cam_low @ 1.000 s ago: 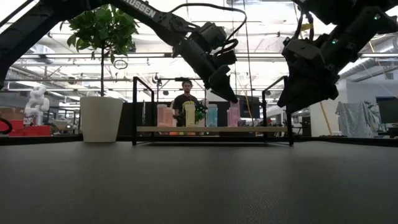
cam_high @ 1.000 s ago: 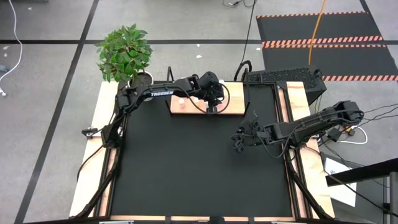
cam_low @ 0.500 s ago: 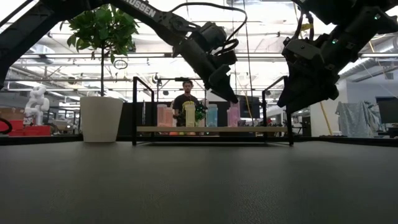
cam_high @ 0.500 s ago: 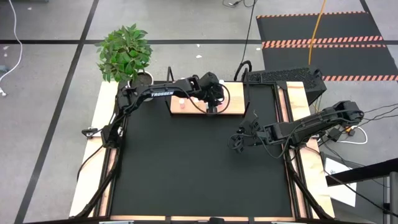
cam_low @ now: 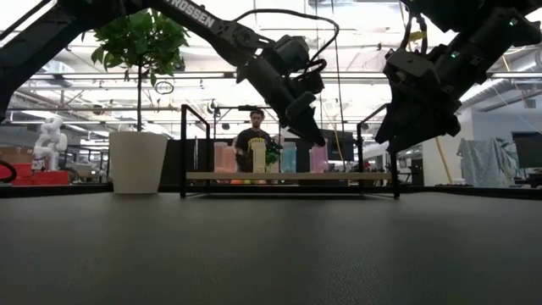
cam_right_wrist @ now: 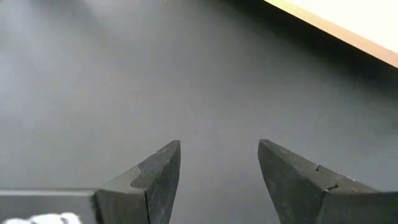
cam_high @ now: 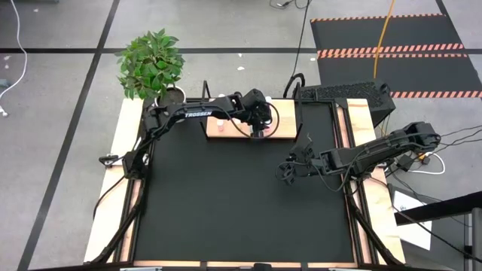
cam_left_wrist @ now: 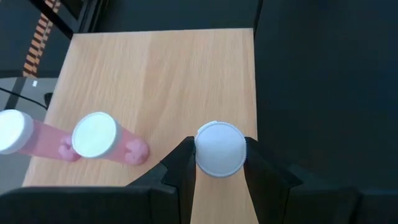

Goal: Pick and place medicine bottles onto shelf by color
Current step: Put the violet pill bottle on the shelf aligned with the other violet pill bottles, then return to Home Position

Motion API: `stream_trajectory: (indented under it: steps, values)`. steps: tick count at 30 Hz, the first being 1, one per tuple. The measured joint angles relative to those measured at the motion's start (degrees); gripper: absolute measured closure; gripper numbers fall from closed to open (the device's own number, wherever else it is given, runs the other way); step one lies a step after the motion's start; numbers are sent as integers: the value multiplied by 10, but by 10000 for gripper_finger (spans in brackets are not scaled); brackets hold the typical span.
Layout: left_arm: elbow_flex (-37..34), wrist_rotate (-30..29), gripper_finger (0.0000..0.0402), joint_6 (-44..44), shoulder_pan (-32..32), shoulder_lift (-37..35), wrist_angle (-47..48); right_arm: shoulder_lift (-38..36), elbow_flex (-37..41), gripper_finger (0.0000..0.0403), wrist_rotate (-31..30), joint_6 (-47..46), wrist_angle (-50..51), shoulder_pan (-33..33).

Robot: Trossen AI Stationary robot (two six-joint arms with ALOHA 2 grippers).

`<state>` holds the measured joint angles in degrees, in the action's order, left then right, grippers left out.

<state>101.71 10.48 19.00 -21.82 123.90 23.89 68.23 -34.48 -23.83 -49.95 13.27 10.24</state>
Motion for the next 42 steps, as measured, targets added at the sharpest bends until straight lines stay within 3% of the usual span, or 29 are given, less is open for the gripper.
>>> stream_trajectory:
  steps: [13, 25, 34, 42]
  values:
    - [0, 0, 258, -7, 0, 0, -1, 0, 0, 191, 1, 2, -1, 0]
    - [0, -1, 262, 0, 0, 0, -2, 0, 0, 191, 0, 1, -17, 0]
    - [0, -4, 223, 0, 0, 0, -7, 0, 0, 191, 0, -3, -19, 0]
    - [0, -46, 178, -1, -1, -21, -3, 0, 0, 191, 0, -4, -26, 0]
